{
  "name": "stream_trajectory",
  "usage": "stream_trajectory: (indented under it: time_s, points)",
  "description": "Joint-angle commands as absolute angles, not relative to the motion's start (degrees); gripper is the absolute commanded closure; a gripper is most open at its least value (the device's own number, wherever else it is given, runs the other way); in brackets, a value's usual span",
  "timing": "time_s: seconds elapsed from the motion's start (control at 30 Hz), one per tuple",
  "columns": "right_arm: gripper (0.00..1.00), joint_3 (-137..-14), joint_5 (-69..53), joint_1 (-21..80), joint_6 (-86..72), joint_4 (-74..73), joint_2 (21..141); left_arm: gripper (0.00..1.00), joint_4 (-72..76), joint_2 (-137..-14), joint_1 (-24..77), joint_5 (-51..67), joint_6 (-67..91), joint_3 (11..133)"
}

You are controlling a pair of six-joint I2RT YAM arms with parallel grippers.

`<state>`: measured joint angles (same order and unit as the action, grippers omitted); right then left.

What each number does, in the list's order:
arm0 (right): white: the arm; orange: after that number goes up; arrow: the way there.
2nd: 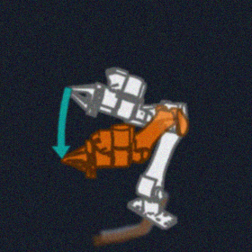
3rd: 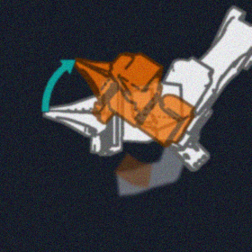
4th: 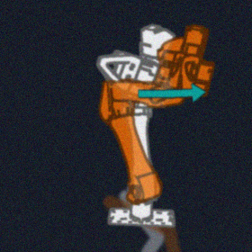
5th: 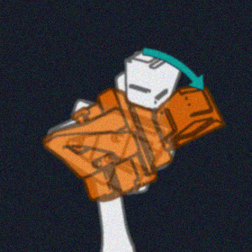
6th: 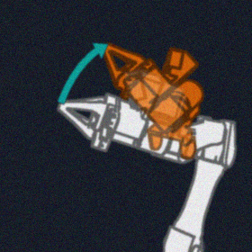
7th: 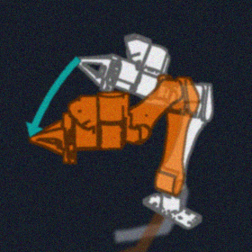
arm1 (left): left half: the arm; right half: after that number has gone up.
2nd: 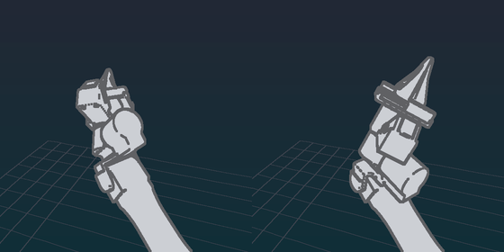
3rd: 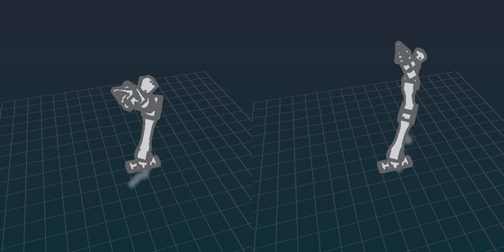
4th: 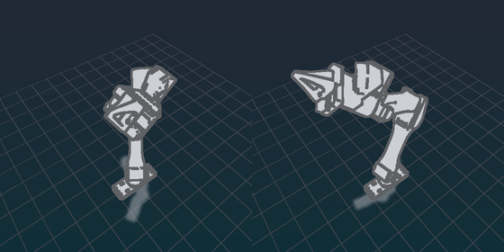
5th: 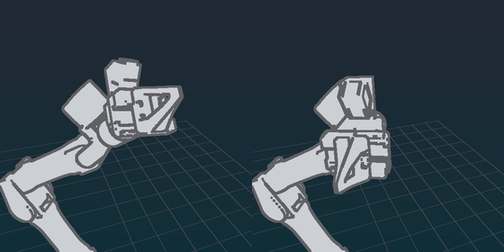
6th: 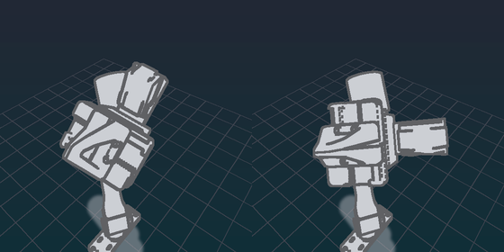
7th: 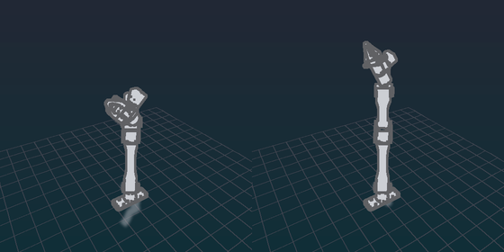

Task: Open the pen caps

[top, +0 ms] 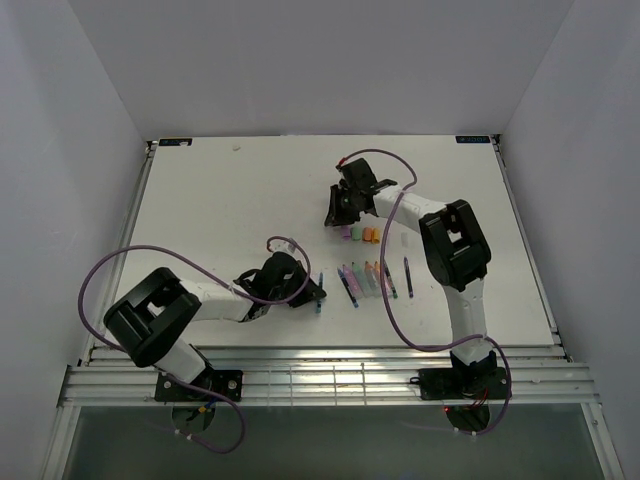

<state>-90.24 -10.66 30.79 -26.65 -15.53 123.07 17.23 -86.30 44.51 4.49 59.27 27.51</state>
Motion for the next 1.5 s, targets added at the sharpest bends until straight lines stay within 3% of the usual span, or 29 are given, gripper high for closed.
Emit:
stream_trajectory:
  time_s: [0.0, 0.77, 1.47]
  points:
    - [0.92, -92.3, -7.3, 32.4, -23.8, -16.9, 123.8, 0.99, 18.6, -88.6, 45.4, 1.1, 61.0, 29.4]
    - [0.92, -90.7, 8.2, 37.8, -19.4, -16.7, 119.4, 0.95, 24.3, -96.3, 45.7, 3.7, 64.6, 28.1]
    - [0.89, -89.1, 10.9, 38.4, -22.0, -18.5, 117.8, 0.78, 28.1, -100.2, 45.9, 5.4, 65.8, 26.5]
